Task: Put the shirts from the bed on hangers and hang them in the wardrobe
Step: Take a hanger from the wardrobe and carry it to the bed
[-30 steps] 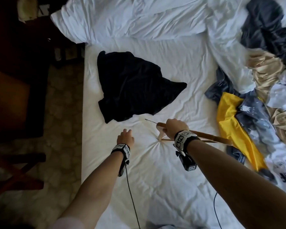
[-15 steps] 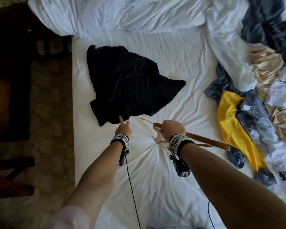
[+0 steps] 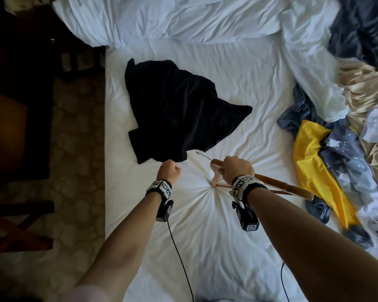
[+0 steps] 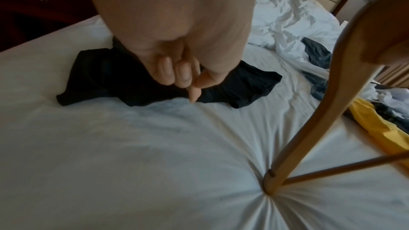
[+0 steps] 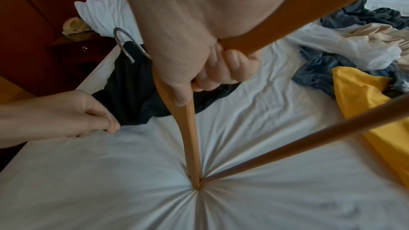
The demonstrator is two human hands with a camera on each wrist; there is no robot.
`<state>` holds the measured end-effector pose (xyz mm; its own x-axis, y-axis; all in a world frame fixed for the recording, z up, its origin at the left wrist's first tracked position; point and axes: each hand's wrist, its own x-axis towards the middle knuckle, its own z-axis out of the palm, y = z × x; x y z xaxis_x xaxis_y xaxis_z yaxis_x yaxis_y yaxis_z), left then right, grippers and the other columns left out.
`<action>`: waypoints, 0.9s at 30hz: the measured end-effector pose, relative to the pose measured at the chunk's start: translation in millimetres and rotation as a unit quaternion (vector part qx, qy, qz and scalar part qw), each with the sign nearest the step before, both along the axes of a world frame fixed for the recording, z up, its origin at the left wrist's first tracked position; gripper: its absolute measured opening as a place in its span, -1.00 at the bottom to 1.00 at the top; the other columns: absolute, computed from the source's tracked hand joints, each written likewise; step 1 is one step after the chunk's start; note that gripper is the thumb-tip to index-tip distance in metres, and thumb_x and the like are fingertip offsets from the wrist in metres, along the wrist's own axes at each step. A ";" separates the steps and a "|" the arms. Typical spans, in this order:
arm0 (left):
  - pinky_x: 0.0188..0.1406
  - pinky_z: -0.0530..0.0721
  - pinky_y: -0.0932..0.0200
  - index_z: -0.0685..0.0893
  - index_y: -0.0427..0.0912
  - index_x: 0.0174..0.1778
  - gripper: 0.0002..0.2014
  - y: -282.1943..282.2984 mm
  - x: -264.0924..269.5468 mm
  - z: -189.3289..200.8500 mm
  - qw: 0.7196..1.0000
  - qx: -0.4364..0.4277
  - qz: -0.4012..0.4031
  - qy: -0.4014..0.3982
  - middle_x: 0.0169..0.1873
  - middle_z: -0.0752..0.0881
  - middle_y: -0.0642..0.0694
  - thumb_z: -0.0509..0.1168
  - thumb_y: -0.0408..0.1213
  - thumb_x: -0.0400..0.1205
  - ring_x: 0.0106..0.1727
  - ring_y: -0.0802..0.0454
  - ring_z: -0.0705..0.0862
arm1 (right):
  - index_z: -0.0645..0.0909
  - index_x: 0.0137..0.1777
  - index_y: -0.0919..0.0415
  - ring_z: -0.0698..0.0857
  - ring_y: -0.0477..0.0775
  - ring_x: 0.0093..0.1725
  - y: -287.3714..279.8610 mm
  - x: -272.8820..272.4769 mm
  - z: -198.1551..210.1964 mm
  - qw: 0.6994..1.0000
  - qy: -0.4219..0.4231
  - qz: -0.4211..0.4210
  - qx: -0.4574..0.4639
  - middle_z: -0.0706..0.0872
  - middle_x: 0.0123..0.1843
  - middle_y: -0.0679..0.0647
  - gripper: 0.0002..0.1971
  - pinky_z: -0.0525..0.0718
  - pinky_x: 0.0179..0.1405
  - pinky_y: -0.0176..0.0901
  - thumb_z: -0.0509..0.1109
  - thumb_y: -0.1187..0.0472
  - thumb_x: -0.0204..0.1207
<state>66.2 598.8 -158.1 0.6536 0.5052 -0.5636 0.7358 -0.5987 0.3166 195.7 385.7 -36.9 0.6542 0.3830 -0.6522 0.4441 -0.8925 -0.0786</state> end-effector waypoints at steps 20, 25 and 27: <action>0.25 0.69 -0.18 0.59 -0.26 0.41 -0.63 -17.5 17.1 -19.6 0.987 -0.029 0.054 -0.149 0.40 0.56 -0.18 0.31 -0.51 0.67 0.26 -0.22 0.70 | 0.66 0.15 0.16 0.79 0.20 0.04 -17.9 -4.3 -11.2 0.999 -0.015 -0.033 0.015 0.69 -0.06 0.06 -0.73 0.53 -0.13 -0.03 0.36 -0.06 0.78; -0.01 0.64 -0.06 0.54 -0.19 0.13 -0.74 -28.4 26.7 15.9 0.978 -0.016 0.085 -0.191 0.08 0.62 -0.06 0.40 -0.48 0.60 -0.01 -0.12 0.69 | 0.64 0.08 0.13 0.77 0.20 -0.02 -20.1 1.2 -13.4 0.999 -0.016 -0.046 0.017 0.67 -0.11 0.06 -0.75 0.54 -0.14 -0.02 0.39 -0.06 0.77; -0.10 0.61 -0.02 0.51 -0.18 0.18 -0.72 -41.5 24.4 30.5 0.981 -0.029 0.066 -0.181 0.00 0.66 -0.06 0.37 -0.48 0.61 -0.05 -0.21 0.74 | 0.61 0.02 0.12 0.69 0.17 -0.12 -22.0 3.0 -12.5 0.998 -0.015 -0.054 0.020 0.64 -0.14 0.04 -0.75 0.54 -0.16 -0.02 0.39 -0.06 0.76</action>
<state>90.6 557.3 -127.7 0.7475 0.5727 -0.3366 0.6385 -0.4794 0.6021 198.8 363.7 -49.4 0.7121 0.3341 -0.6175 0.3479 -0.9319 -0.1030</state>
